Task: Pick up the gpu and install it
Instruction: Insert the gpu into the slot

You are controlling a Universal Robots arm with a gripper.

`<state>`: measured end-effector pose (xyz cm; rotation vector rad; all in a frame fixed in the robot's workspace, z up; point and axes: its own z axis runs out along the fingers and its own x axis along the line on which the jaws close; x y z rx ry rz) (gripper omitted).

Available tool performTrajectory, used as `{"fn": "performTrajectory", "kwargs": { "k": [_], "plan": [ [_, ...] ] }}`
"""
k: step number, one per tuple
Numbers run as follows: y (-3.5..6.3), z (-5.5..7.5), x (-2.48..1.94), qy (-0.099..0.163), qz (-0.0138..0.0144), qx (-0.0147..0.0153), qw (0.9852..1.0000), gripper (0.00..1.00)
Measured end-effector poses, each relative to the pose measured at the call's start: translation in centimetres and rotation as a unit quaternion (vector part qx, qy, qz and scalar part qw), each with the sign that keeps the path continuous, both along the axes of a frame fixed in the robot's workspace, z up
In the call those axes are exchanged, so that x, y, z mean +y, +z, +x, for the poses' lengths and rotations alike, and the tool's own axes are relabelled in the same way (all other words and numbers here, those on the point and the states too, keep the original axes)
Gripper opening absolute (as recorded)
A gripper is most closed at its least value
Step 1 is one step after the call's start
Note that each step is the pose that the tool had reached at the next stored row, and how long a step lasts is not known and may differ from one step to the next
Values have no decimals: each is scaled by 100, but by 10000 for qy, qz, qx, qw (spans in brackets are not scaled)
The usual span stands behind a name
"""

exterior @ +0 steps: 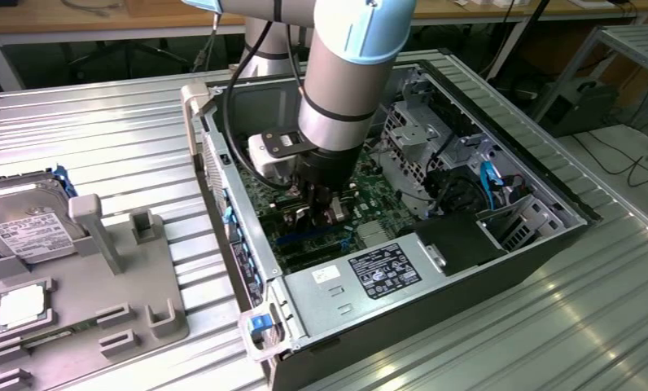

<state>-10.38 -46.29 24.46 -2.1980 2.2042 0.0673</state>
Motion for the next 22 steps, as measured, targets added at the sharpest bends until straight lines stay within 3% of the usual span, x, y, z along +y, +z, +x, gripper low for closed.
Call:
{"fn": "performTrajectory", "kwargs": {
  "k": [22],
  "plan": [
    [-22, 0, 1, 0, 1, 0, 10000, 28]
  ]
}}
